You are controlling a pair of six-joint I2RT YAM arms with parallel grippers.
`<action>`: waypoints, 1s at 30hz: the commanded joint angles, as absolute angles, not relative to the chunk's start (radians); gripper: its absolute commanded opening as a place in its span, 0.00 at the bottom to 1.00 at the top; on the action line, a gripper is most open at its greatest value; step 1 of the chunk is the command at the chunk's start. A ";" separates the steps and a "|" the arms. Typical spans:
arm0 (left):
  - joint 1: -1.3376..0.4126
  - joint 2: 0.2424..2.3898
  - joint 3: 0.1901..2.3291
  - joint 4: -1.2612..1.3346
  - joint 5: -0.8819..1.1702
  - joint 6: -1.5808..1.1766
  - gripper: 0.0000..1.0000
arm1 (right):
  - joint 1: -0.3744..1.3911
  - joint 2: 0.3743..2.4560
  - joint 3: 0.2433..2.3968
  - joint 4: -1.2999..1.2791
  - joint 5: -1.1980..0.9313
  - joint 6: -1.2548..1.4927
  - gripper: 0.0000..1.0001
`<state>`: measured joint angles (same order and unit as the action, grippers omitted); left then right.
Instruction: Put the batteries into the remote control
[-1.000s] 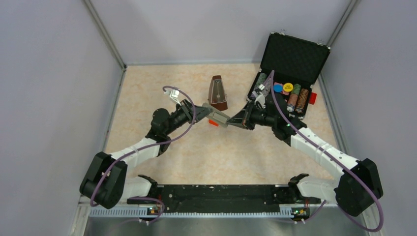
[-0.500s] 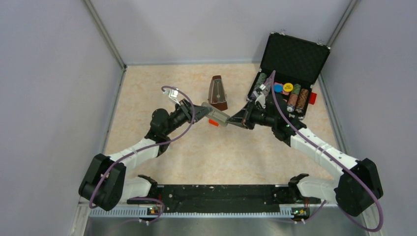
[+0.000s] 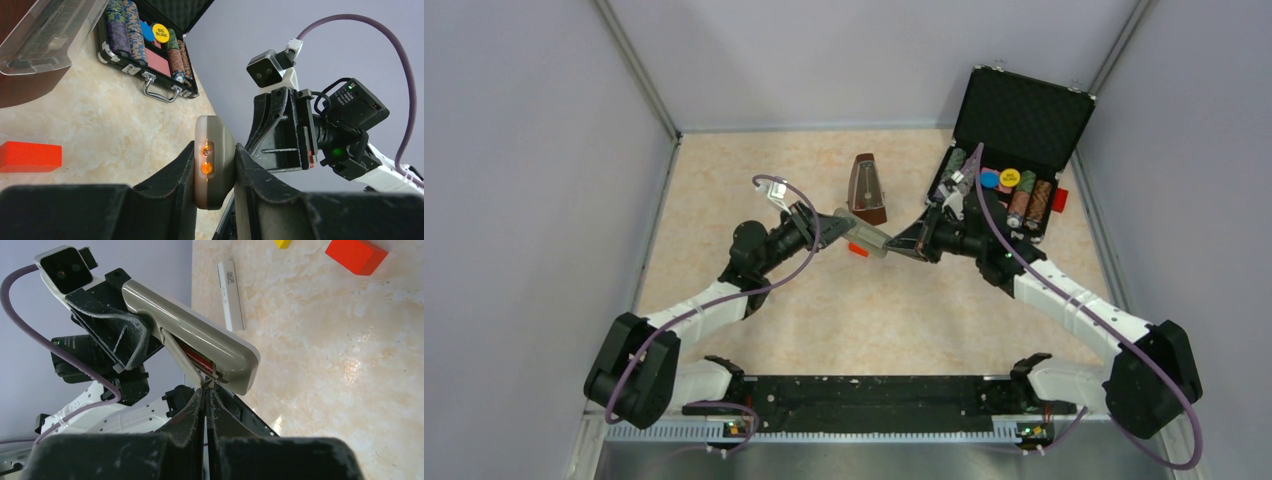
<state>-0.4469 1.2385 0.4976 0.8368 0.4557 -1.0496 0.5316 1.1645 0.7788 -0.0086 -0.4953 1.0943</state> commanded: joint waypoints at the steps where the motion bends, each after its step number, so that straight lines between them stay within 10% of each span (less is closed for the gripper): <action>1: -0.451 1.212 0.532 0.910 0.462 -1.071 0.00 | 0.522 1.183 0.805 -0.029 -0.505 1.077 0.00; 30: -0.479 1.258 0.556 0.930 0.501 -1.109 0.00 | 0.522 1.224 0.840 -0.053 -0.522 1.061 0.00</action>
<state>-0.4541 1.2572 0.4976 0.8253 0.4526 -1.0679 0.5270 1.2106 0.7879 -0.0521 -0.5220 1.0901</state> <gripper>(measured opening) 0.318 0.004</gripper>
